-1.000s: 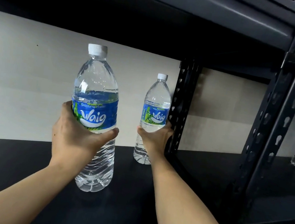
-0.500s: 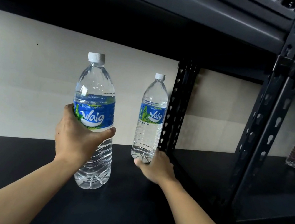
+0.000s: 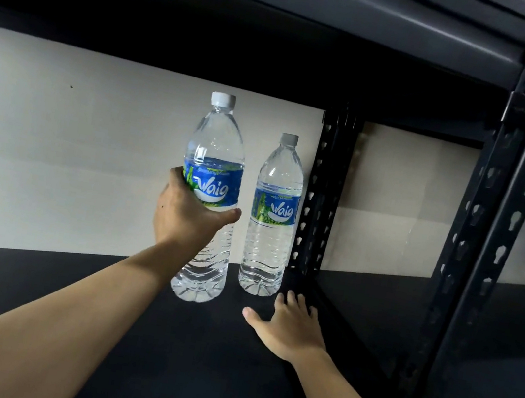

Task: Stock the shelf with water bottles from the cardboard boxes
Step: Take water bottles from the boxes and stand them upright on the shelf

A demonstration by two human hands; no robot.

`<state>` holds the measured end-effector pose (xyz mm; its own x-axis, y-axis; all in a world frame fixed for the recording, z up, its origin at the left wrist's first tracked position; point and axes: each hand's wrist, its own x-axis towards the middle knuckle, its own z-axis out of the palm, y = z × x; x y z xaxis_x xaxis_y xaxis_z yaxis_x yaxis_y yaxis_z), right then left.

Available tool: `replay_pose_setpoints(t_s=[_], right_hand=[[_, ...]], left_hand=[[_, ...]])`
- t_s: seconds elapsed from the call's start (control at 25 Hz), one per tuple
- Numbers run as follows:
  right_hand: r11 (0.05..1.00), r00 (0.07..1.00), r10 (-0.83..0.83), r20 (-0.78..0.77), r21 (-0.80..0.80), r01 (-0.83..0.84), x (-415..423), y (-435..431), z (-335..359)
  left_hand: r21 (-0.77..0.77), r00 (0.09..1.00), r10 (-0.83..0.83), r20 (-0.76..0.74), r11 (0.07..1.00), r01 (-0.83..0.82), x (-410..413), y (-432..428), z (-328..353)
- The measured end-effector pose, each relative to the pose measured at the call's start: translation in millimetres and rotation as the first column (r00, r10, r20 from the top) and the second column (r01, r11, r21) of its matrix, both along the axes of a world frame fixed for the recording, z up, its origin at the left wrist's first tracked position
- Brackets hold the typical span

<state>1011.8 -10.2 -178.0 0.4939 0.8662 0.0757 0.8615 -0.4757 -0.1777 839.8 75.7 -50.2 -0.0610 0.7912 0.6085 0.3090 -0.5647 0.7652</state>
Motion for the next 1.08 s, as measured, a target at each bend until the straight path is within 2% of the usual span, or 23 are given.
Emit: replay_pose_setpoints(t_s=[0.16, 0.32, 0.52, 0.64, 0.72, 0.8, 1.08], right_hand=[[1.000, 1.000, -0.001, -0.003, 0.005, 0.001, 0.0, -0.2, 1.5], [1.000, 1.000, 0.008, -0.010, 0.010, -0.007, 0.0, -0.8, 0.9], [1.000, 1.000, 0.013, -0.025, 0.008, -0.012, -1.0, -3.0, 3.1], [1.000, 0.998, 0.015, -0.055, 0.019, -0.014, 0.1, -3.4, 6.1], [1.000, 0.997, 0.023, -0.069, 0.000, -0.023, 1.6, -3.8, 9.6], [0.999, 0.997, 0.038, -0.071, -0.020, -0.039, 3.1, -5.8, 13.0], [0.999, 0.998, 0.026, -0.056, 0.043, -0.023, 0.9, -8.6, 11.7]], left_hand=[[0.009, 0.997, -0.010, -0.074, 1.000, 0.011, 14.7, 11.3, -14.6], [-0.019, 0.998, -0.025, -0.059, 1.000, 0.024, 19.1, 13.4, -25.4], [-0.038, 0.987, -0.131, -0.093, 0.991, 0.128, 14.4, 11.7, -34.0], [-0.143, 0.976, -0.184, -0.114, 0.976, 0.167, 9.6, 4.5, -61.5], [-0.259, 0.984, -0.168, -0.065, 0.955, 0.146, 5.3, -1.4, -84.9], [-0.312, 0.990, -0.141, -0.009, 0.941, 0.131, 4.5, -3.3, -100.2], [-0.297, 0.994, -0.108, 0.032, 0.948, 0.112, 16.0, 12.7, -110.7]])
